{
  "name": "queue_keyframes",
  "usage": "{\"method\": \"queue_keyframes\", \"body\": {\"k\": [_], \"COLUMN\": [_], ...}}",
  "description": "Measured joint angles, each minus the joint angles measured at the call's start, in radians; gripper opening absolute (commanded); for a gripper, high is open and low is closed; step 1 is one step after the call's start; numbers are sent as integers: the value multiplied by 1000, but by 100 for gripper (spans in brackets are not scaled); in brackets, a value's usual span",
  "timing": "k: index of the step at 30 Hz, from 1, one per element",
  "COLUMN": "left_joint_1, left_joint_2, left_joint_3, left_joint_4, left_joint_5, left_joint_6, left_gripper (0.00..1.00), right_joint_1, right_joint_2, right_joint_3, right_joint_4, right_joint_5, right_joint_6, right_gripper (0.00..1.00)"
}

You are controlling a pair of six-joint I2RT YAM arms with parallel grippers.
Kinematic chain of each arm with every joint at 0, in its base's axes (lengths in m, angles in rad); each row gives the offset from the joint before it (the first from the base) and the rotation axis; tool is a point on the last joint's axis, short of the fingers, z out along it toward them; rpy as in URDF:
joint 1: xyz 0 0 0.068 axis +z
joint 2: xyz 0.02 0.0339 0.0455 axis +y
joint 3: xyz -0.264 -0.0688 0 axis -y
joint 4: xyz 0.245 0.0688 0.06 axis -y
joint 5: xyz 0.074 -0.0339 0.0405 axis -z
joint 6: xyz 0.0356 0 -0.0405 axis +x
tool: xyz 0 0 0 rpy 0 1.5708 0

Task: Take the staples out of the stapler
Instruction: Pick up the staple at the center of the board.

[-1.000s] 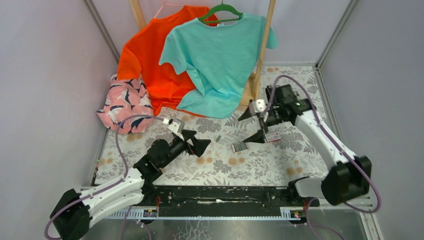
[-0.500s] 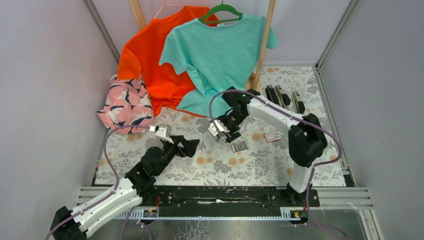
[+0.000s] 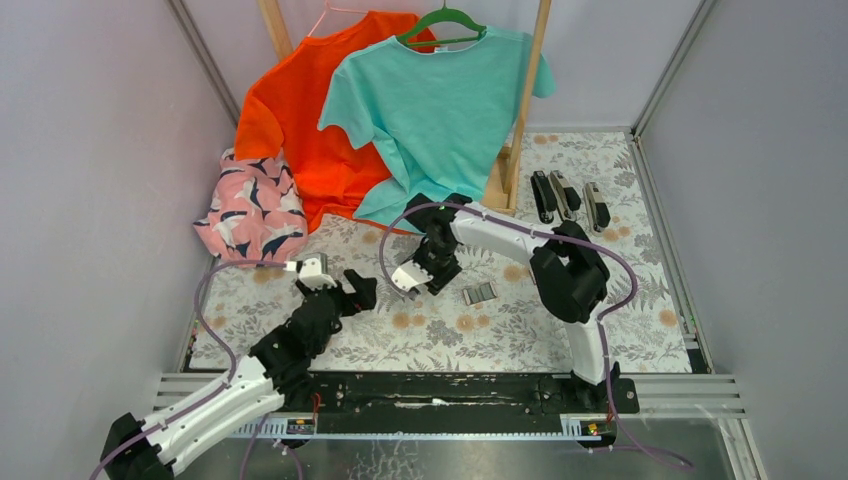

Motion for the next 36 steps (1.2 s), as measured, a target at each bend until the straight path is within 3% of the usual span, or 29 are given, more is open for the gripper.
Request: {"method": "queue_keyframes", "body": {"k": [10,36], "left_joint_1": [0,0], "left_joint_2": [-182,-162], "left_joint_3": [0,0], "left_joint_4": [-74,-90], "left_joint_5": [-110,-118], "left_joint_6": [-63,-67], "left_gripper": [100,100], "right_joint_1": [52,82], "right_joint_2": [45,92], "right_joint_3": [0,-1], "right_joint_4": [23,47], "right_joint_5": [117,196], "right_joint_6": [1,14], "right_gripper": [53,38]}}
